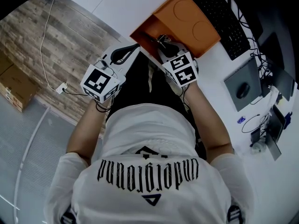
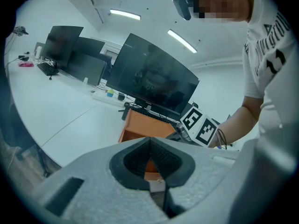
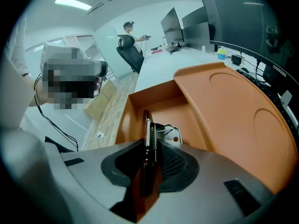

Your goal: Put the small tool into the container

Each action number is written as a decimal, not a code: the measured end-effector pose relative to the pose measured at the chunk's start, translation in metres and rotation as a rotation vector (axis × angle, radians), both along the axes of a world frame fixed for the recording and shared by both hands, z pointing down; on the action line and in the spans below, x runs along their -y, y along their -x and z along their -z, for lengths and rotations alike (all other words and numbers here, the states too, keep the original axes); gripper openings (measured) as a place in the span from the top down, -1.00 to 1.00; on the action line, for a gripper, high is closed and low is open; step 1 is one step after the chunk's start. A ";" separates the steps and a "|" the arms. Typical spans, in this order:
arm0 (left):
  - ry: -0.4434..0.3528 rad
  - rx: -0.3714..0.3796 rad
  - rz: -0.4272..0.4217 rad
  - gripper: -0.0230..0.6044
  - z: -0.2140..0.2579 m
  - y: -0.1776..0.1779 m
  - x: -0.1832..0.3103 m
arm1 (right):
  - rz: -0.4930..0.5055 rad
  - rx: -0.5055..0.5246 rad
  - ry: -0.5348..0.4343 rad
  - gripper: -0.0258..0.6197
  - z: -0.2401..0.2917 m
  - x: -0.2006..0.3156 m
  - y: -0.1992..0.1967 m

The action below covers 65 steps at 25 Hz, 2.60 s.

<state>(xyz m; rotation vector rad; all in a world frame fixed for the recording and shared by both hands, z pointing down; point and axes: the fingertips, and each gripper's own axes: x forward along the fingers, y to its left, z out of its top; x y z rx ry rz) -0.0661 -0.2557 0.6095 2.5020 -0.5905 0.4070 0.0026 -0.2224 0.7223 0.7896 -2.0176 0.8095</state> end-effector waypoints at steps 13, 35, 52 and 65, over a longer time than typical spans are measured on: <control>0.043 -0.022 0.024 0.88 -0.004 -0.001 -0.002 | -0.026 -0.010 0.014 0.63 -0.005 0.006 -0.001; -0.029 -0.022 0.044 0.88 0.027 -0.011 -0.034 | -0.078 -0.031 -0.071 0.44 0.030 -0.007 -0.021; -0.151 -0.076 0.119 0.88 0.104 -0.035 -0.109 | -0.015 0.049 -0.301 0.61 0.137 -0.056 -0.032; -0.293 -0.070 0.177 0.88 0.176 -0.043 -0.159 | 0.061 0.209 -0.520 0.81 0.263 -0.112 -0.042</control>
